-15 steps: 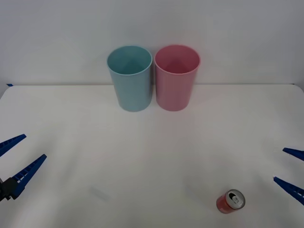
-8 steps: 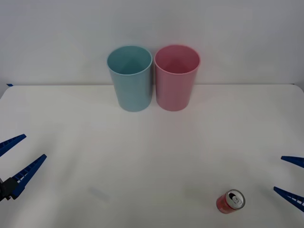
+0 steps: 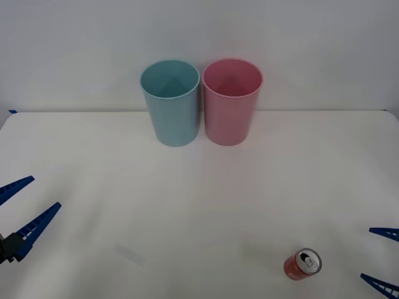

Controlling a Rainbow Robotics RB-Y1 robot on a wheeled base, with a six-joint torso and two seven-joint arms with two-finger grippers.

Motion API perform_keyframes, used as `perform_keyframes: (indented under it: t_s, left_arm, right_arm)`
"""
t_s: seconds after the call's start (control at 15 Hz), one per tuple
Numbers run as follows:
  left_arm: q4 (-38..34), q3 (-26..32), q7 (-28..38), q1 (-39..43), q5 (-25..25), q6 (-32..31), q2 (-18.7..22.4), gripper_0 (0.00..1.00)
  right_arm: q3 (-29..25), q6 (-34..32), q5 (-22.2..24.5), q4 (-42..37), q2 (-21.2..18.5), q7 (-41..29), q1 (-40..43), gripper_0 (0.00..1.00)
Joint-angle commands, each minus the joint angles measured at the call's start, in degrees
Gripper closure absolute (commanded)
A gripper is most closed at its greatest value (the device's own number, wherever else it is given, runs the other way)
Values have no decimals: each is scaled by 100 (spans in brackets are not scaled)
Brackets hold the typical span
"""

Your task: Grasp the object on the table and drop it into the matching bin: aluminum can to the light blue bin, PET bottle to the pink bin.

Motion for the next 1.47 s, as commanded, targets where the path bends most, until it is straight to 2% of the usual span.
perform_keyframes:
  t_s: [0.07, 0.27, 0.6, 1.13, 1.47]
  left_arm:
    - [0, 0, 0, 0, 0, 0, 0, 0]
    - [0, 0, 0, 0, 0, 0, 0, 0]
    - [0, 0, 0, 0, 0, 0, 0, 0]
    - [0, 0, 0, 0, 0, 0, 0, 0]
    - [0, 0, 0, 0, 0, 0, 0, 0]
  right_arm:
    - [270, 1, -39, 85, -2, 429, 45, 0]
    - [525, 1, -57, 190, 34, 543, 71, 0]
    - [665, 1, -21, 190, 526, 649, 97, 0]
    - [525, 1, 576, 190, 1352, 745, -105, 0]
    - [578, 308, 673, 190, 1668, 860, -245, 0]
